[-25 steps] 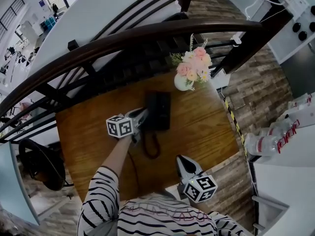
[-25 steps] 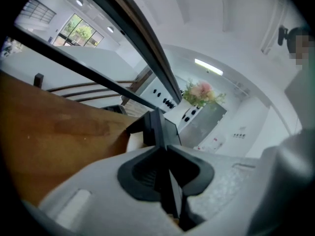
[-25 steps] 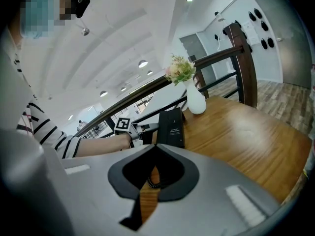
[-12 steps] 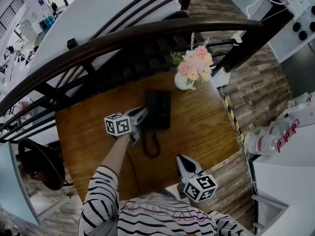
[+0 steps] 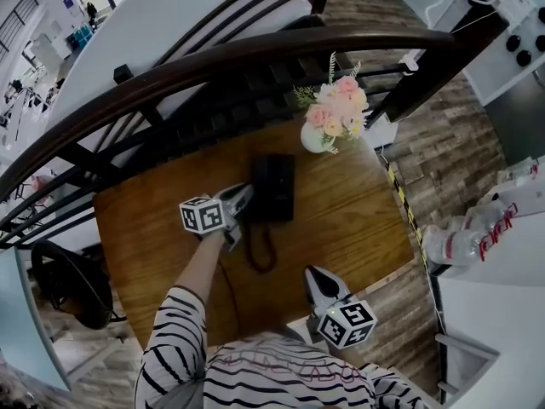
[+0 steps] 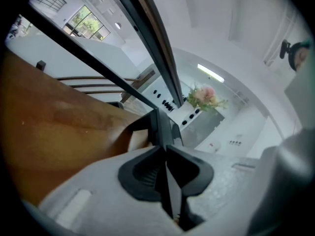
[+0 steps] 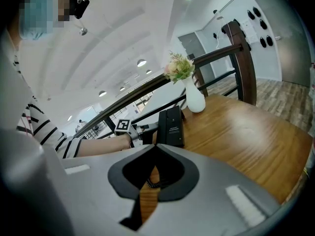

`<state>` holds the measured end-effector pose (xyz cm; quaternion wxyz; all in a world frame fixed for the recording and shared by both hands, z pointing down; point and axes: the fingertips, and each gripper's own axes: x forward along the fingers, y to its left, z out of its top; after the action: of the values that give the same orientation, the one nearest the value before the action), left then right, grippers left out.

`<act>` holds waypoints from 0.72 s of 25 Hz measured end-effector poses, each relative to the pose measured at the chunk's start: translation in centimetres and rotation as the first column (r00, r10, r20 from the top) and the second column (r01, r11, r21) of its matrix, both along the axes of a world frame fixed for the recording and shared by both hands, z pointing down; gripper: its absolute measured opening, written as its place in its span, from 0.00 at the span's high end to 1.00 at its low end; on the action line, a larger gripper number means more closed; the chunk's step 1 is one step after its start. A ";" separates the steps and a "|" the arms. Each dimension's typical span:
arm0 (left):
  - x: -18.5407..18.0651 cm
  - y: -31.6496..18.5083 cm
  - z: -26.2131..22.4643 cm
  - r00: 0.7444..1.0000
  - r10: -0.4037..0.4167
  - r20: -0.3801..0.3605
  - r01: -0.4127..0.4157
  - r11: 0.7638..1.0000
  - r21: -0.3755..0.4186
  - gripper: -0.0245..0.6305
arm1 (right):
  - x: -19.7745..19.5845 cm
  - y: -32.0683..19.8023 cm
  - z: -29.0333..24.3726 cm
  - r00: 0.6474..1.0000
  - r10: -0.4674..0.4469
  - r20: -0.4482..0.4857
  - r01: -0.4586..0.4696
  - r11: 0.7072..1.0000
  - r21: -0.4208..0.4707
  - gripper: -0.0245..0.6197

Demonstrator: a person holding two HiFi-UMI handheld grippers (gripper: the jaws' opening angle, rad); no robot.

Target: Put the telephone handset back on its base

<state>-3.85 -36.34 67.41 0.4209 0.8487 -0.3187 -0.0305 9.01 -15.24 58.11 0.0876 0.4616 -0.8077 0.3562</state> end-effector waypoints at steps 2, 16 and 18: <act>0.0 0.1 0.0 1.000 -0.001 0.013 0.001 1.000 0.007 0.89 | -0.2 0.0 0.0 1.000 -0.004 0.001 0.004 1.000 0.001 0.96; -1.9 1.9 -2.7 0.993 -0.070 0.094 0.063 0.995 0.075 0.73 | -0.8 0.7 -1.6 1.000 -0.029 0.008 0.028 0.999 0.040 0.96; -2.0 2.8 -3.7 0.992 -0.074 0.102 0.064 0.993 0.103 0.73 | -0.9 1.0 -2.0 0.999 -0.036 0.010 0.036 0.998 0.051 0.96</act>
<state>-5.88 -33.52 63.70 0.3595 0.8574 -0.3679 -0.0158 8.10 -14.25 56.13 0.0778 0.4471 -0.8252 0.3364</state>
